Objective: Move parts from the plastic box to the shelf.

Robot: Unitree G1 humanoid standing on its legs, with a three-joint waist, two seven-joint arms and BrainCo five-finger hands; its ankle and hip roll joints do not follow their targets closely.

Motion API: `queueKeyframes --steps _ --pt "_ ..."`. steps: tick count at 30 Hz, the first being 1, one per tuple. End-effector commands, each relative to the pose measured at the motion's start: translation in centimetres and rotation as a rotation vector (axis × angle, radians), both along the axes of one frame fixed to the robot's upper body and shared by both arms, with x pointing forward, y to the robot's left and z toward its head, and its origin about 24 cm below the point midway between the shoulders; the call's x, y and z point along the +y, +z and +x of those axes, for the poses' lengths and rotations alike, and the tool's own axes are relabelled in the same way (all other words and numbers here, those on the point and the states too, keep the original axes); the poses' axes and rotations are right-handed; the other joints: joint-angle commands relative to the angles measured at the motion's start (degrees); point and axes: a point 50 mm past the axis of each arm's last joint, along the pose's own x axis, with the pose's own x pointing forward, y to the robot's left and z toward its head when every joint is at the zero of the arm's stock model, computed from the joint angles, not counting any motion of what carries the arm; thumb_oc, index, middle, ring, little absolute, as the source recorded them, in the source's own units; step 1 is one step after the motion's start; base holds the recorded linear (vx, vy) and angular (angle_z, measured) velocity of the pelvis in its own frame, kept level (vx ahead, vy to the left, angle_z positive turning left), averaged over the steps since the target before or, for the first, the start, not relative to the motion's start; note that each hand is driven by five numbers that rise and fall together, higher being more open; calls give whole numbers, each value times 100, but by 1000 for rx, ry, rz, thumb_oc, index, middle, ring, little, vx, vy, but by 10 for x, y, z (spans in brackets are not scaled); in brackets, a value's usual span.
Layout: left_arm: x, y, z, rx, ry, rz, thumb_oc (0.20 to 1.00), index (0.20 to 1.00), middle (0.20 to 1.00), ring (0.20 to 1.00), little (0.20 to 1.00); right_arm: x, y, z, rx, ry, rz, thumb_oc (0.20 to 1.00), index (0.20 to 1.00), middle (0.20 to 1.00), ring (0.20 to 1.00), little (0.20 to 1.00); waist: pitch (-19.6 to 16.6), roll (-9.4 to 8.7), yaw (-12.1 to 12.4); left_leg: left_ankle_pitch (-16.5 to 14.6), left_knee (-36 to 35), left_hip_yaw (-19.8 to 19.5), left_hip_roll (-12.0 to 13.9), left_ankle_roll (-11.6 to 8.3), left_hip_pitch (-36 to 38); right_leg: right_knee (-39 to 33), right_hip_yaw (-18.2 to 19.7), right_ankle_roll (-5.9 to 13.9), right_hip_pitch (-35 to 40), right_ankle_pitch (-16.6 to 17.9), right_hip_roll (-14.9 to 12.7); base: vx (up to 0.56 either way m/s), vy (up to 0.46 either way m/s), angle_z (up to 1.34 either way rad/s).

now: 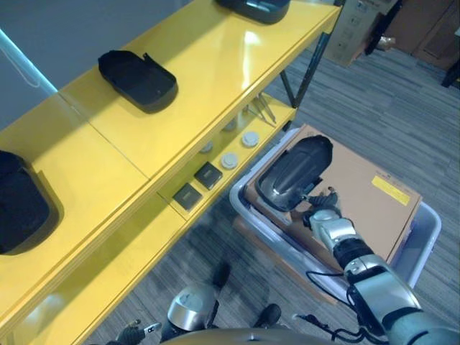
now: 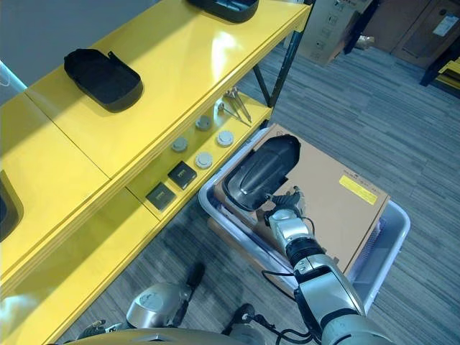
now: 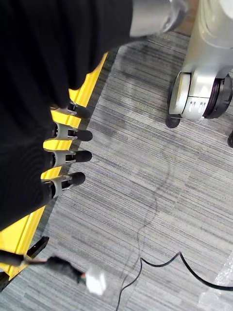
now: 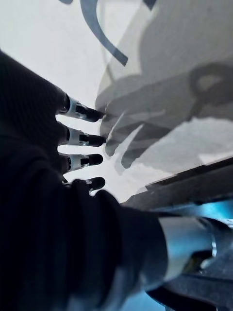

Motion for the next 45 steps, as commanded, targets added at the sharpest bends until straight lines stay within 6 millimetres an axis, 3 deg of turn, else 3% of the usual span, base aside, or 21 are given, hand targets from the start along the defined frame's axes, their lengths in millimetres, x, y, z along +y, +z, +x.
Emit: queueKeyframes --steps 1,8,9,10,11,23,28,30,33,36,40,41,45 --pt "15 3 -13 50 -70 42 1000 1000 1000 1000 1000 -12 16 7 -23 -5 -144 1000 1000 1000 1000 1000 -269 -11 191 -503 649 219 289 -44 -431 467 358 488 -591 173 -621 -47 13 9" --pt "20 7 1 4 -75 35 1000 1000 1000 1000 1000 -29 18 7 -4 -45 -161 1000 1000 1000 1000 1000 -39 -6 263 -482 782 167 236 -14 -707 547 352 531 -783 202 -617 -61 -8 7" --pt "21 8 3 -3 -75 35 1000 1000 1000 1000 1000 -31 19 7 -4 -47 -159 533 533 533 533 533 -15 -11 266 -479 789 166 233 -11 -733 553 354 536 -805 207 -611 -49 -29 3" --pt "22 8 5 -7 -76 36 1000 1000 1000 1000 1000 -31 19 7 -4 -48 -160 266 266 266 266 266 -1 -15 268 -477 791 167 233 -10 -744 554 353 539 -815 211 -607 -37 -25 2" --pt "22 9 6 -9 -77 36 1000 1000 1000 1000 1000 -32 19 7 -4 -48 -160 200 200 200 200 200 8 -18 268 -477 795 166 232 -9 -752 555 353 540 -821 213 -605 -24 -33 2" --pt "26 14 20 -79 -97 46 1000 1000 1000 1000 1000 -41 30 11 -86 -90 -102 200 200 200 200 200 129 -94 239 -516 836 221 272 5 -796 555 413 519 -885 217 -525 -21 -55 2" --pt "24 20 31 -189 28 -74 1000 1000 1000 1000 1000 -51 37 7 -128 -76 -130 200 200 200 200 200 21 -168 92 -528 783 327 342 -9 -682 481 489 503 -843 242 -474 -15 -95 -3" --pt "21 23 38 -235 37 -110 1000 1000 1000 1000 1000 -54 36 3 -138 -70 -133 200 200 200 200 200 -33 -207 38 -513 759 363 357 -9 -655 455 495 500 -829 260 -467 1 -85 -7" --pt "13 40 65 -363 34 -238 1000 1000 1000 1000 1000 -56 32 -9 -170 -62 -129 200 200 200 200 200 -174 -281 -92 -525 660 467 429 -15 -478 406 565 499 -756 283 -424 18 -128 -4" --pt "-12 77 106 -517 3 -514 1000 1000 1000 1000 1000 -59 18 -37 -178 -55 -128 200 200 200 200 200 -460 -345 -267 -571 503 628 532 -9 -132 300 665 488 -568 320 -372 75 -142 -18" --pt "-42 112 133 -588 -72 -741 1000 1000 1000 1000 1000 -65 9 -54 -175 -54 -137 200 200 200 200 200 -722 -352 -448 -596 355 783 624 -25 203 166 787 430 -378 343 -304 51 -94 -28" --pt "-57 122 145 -586 -89 -824 1000 1000 1000 1000 1000 -63 7 -57 -174 -35 -147 200 200 200 200 200 -850 -369 -591 -593 279 913 664 -51 357 73 864 405 -298 367 -267 21 -76 -33" --pt "-82 132 160 -562 -108 -926 1000 1000 1000 1000 1000 -56 6 -56 -180 -8 -146 200 200 200 200 200 -988 -404 -777 -597 224 1066 713 -75 499 -11 991 376 -237 381 -222 0 -50 -21"
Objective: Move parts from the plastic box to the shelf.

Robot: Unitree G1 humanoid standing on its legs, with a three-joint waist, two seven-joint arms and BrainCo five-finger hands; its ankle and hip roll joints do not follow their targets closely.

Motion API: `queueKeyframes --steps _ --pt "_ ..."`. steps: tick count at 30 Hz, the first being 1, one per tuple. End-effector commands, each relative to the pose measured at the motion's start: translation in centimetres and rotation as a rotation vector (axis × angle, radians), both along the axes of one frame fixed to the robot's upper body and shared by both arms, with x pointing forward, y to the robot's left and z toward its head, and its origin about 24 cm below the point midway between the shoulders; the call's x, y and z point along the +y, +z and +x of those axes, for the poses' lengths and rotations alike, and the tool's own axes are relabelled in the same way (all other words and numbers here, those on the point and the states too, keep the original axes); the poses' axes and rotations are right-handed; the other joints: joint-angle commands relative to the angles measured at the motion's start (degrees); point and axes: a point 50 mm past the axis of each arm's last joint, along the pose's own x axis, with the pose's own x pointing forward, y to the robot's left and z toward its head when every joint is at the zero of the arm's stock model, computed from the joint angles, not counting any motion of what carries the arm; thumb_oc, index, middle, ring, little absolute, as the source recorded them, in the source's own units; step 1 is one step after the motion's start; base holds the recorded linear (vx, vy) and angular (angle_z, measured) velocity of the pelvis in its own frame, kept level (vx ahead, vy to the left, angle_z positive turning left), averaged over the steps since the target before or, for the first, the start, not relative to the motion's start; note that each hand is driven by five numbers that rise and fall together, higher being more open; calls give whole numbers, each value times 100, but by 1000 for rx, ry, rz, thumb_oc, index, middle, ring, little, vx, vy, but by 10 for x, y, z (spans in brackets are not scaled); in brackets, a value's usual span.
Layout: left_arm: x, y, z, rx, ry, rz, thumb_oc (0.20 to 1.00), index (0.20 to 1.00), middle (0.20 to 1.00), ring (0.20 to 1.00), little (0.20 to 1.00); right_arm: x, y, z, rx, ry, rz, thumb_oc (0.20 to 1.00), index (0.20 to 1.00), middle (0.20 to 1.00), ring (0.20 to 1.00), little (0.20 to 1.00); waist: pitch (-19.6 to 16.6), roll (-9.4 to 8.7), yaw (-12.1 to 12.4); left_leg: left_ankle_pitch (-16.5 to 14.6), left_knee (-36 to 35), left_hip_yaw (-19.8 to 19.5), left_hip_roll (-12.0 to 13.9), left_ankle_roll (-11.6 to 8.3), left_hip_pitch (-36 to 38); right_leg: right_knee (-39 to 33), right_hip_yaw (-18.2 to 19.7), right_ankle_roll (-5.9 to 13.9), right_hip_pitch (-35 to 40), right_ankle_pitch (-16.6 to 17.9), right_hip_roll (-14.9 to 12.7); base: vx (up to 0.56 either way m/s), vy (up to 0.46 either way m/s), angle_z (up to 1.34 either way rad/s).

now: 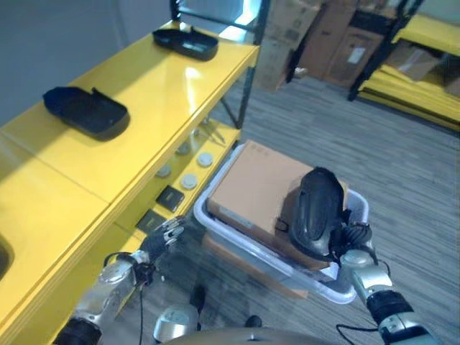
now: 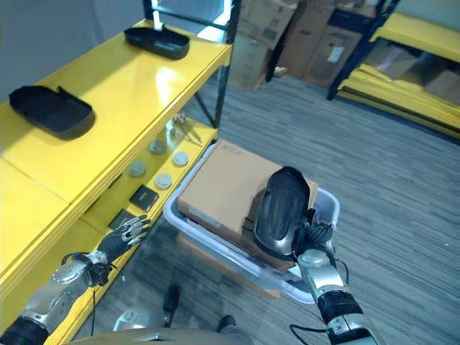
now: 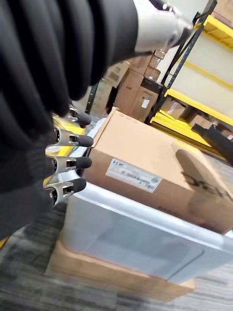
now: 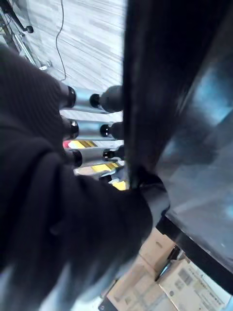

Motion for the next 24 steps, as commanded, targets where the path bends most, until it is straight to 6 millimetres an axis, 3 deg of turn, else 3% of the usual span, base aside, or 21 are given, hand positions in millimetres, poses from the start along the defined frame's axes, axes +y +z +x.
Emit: queueKeyframes --steps 1,5,13,21,24 --pt "-32 -4 2 94 -75 -132 1000 1000 1000 1000 1000 -1 36 30 -157 87 -87 200 200 200 200 200 -358 140 188 -534 415 533 475 -121 61 -17 227 385 -437 466 -345 -8 -30 -10" --pt "-58 -1 16 122 -134 -111 1000 1000 1000 1000 1000 12 37 36 -169 140 -87 200 200 200 200 200 -484 118 -51 -544 375 713 510 -139 182 -72 387 375 -427 489 -302 -9 -26 -11" --pt "-115 8 31 342 -186 -296 1000 1000 1000 1000 1000 45 53 62 -187 263 -108 200 200 200 200 200 -704 97 -428 -570 395 1010 562 -169 305 -136 677 372 -462 519 -244 6 -7 -19" --pt "-134 12 45 403 -226 -145 1000 1000 1000 1000 1000 81 71 91 -199 384 -98 200 200 200 200 200 -871 111 -549 -581 403 1154 584 -198 341 -158 740 395 -485 499 -218 18 2 -14" --pt "-134 12 45 403 -226 -145 1000 1000 1000 1000 1000 81 71 91 -199 385 -98 200 200 200 200 200 -869 111 -549 -580 403 1155 584 -198 341 -158 741 395 -485 499 -218 17 3 -1"
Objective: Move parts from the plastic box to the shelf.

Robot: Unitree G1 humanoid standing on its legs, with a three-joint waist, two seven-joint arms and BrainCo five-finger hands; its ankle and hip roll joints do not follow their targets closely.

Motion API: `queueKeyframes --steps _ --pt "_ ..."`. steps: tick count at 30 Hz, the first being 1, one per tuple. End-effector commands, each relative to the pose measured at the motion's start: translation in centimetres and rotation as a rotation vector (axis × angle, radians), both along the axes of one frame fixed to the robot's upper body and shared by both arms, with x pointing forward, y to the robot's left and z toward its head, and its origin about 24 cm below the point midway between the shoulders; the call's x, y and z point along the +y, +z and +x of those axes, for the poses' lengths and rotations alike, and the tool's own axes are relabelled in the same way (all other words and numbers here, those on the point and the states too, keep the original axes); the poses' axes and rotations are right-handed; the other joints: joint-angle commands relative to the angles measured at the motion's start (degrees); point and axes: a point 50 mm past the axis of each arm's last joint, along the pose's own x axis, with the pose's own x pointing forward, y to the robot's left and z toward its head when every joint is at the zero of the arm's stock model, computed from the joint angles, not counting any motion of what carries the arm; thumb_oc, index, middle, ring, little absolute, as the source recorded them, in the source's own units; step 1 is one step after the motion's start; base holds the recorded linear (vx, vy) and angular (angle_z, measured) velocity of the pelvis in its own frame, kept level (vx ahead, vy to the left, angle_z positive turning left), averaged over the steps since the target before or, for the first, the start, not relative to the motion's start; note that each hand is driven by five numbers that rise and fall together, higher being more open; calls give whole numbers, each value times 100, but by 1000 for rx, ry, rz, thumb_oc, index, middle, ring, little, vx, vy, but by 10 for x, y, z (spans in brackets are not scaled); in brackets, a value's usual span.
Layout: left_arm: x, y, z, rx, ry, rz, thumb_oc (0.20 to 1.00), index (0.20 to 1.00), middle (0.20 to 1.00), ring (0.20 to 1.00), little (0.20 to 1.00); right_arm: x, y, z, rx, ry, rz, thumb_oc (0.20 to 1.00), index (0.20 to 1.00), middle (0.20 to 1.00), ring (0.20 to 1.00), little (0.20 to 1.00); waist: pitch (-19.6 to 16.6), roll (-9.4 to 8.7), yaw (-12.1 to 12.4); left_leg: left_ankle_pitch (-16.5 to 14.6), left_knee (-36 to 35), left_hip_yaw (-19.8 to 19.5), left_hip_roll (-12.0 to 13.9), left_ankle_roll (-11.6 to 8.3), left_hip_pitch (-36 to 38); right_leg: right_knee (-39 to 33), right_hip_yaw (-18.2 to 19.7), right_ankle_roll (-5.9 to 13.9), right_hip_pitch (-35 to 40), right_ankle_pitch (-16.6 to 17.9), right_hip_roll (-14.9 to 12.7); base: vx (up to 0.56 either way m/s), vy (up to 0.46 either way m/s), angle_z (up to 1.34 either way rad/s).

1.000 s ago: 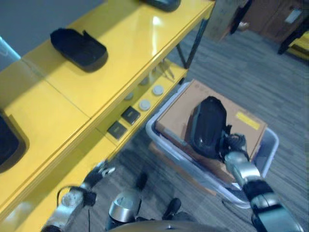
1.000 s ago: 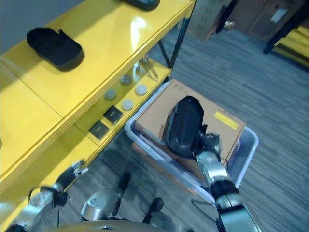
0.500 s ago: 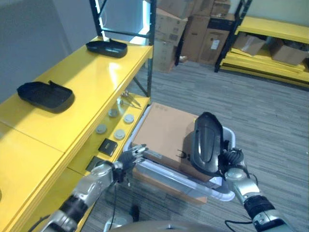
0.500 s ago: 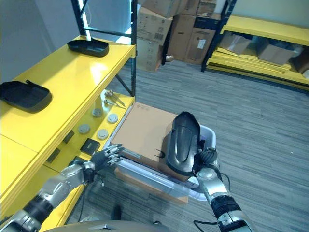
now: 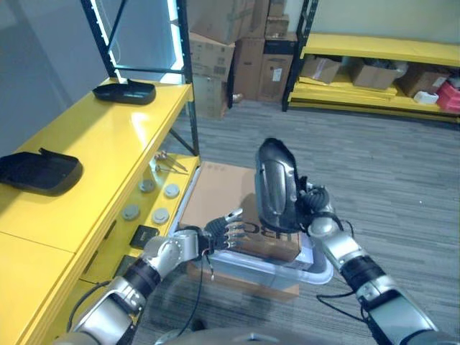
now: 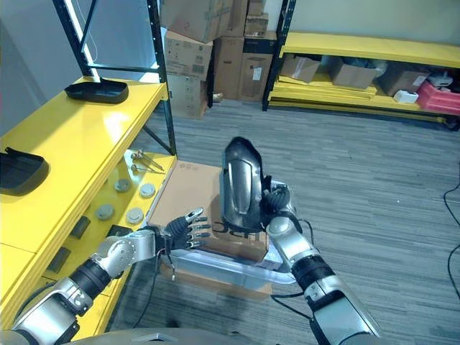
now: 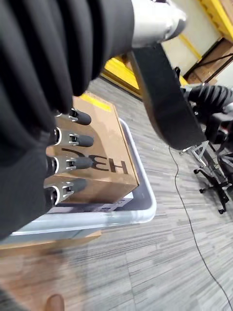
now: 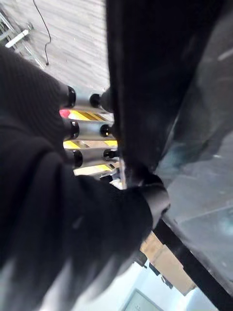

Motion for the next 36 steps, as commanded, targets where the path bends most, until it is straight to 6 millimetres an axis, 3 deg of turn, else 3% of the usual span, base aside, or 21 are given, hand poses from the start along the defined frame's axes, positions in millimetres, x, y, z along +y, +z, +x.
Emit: queueKeyframes --steps 1,7,11,15,21,30,36 --pt "-23 16 11 -35 -22 -69 1000 1000 1000 1000 1000 18 27 23 -83 75 -29 200 200 200 200 200 -269 -59 246 -539 378 537 478 -230 129 -34 101 464 -462 315 -290 51 10 0" --pt "-39 36 22 -117 -2 -128 1000 1000 1000 1000 1000 46 21 27 -49 158 -3 200 200 200 200 200 -319 -41 257 -534 382 558 476 -235 113 -37 81 447 -472 309 -289 25 3 -8" --pt "-43 53 36 -270 86 -128 1000 1000 1000 1000 1000 72 15 26 -16 226 18 200 200 200 200 200 -323 -22 265 -530 360 532 476 -250 149 -28 53 435 -436 280 -281 25 4 -3" --pt "-41 62 41 -323 129 -151 1000 1000 1000 1000 1000 80 13 25 -8 247 29 200 200 200 200 200 -316 -16 283 -527 354 507 475 -264 158 -35 34 427 -404 264 -274 0 0 0" --pt "-38 65 45 -400 177 -99 1000 1000 1000 1000 1000 86 15 26 0 276 16 200 200 200 200 200 -293 -8 308 -515 324 468 468 -270 175 -33 -2 416 -383 248 -262 5 -2 -2" --pt "-16 78 56 -508 290 -62 1000 1000 1000 1000 1000 76 10 23 21 268 -6 200 200 200 200 200 -216 3 355 -494 322 387 484 -300 207 -18 -76 393 -321 232 -242 5 -2 -1" --pt "-12 70 53 -514 207 23 1000 1000 1000 1000 1000 73 14 25 1 263 -10 200 200 200 200 200 -160 36 398 -479 296 307 461 -299 226 -17 -149 398 -280 238 -249 0 0 0"
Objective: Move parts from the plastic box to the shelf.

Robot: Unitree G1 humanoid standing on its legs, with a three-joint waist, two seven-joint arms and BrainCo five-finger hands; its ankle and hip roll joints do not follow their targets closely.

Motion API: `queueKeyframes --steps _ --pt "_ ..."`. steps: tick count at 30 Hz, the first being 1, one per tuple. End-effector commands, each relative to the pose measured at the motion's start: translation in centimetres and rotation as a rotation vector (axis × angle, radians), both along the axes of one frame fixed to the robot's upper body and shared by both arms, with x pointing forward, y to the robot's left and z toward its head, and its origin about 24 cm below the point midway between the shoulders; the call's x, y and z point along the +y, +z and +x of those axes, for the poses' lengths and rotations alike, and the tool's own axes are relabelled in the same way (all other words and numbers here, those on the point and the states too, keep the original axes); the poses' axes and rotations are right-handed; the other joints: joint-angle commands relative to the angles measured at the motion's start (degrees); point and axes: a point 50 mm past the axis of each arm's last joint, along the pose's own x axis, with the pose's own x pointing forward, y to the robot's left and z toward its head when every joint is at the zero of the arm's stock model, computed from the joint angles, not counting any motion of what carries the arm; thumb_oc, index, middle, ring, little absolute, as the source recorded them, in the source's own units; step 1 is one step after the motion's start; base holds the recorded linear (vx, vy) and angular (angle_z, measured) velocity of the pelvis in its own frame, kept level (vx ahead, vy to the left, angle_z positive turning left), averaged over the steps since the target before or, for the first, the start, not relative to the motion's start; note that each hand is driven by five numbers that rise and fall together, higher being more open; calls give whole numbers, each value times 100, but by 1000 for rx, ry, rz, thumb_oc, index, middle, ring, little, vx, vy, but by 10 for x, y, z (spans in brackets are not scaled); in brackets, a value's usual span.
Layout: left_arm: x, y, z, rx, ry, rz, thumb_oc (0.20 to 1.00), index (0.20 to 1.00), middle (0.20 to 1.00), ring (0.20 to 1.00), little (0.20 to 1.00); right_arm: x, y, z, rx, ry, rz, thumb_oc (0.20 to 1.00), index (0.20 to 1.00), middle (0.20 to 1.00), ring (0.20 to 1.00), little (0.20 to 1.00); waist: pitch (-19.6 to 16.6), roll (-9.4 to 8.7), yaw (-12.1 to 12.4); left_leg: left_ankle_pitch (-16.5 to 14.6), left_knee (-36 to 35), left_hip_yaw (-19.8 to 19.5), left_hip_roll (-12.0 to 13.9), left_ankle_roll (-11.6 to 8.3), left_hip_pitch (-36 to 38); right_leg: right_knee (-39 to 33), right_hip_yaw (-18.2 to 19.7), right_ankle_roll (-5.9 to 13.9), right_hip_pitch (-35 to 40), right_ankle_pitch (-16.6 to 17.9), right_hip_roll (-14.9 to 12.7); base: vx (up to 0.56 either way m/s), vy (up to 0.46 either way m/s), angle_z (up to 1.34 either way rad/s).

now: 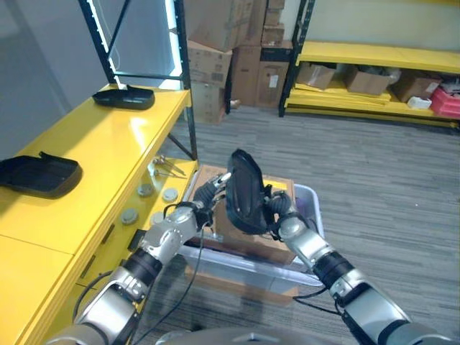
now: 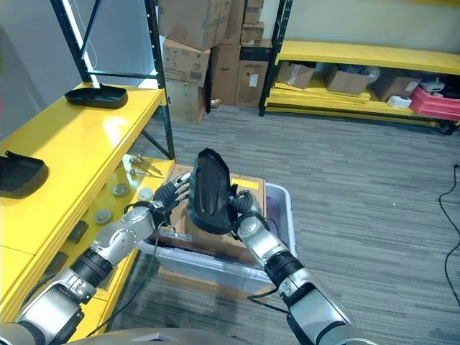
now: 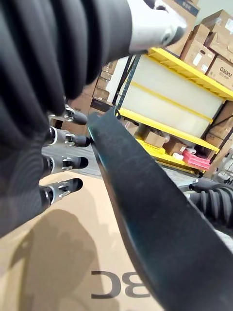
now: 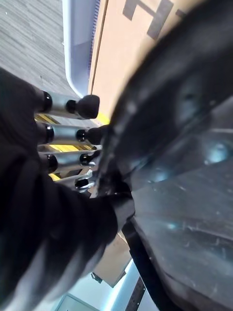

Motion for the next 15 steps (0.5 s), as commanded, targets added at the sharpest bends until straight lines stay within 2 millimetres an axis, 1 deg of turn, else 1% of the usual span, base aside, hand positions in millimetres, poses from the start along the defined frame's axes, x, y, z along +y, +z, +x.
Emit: queueKeyframes --steps 1,7,9,11,13,15 --pt "-24 19 6 -83 -115 12 1000 1000 1000 1000 1000 9 35 25 -150 63 -33 200 200 200 200 200 -115 22 227 -474 260 114 376 -295 71 -10 -306 409 -271 208 -307 0 0 0" --pt "-28 1 0 -4 -187 129 1000 1000 1000 1000 1000 14 35 25 -152 70 -26 200 200 200 200 200 -109 41 207 -473 245 116 363 -278 95 -10 -293 417 -258 210 -298 0 0 0" --pt "-27 -12 -4 48 -215 230 1000 1000 1000 1000 1000 17 34 25 -149 74 -25 200 200 200 200 200 -109 55 181 -478 233 131 366 -271 118 -8 -284 423 -253 202 -294 0 0 0" --pt "-25 -20 -3 76 -178 300 1000 1000 1000 1000 1000 19 34 27 -148 80 -29 200 200 200 200 200 -109 60 150 -472 233 141 364 -275 124 -9 -262 433 -259 206 -287 0 0 0" --pt "-22 -23 -1 94 -145 319 1000 1000 1000 1000 1000 20 34 27 -145 81 -34 200 200 200 200 200 -111 63 136 -470 230 152 367 -281 132 -12 -248 438 -259 206 -283 0 0 0" --pt "-16 -26 2 114 -100 345 1000 1000 1000 1000 1000 18 35 28 -147 75 -38 200 200 200 200 200 -100 65 126 -467 241 161 377 -292 133 -17 -243 443 -258 210 -282 -1 -7 -6"
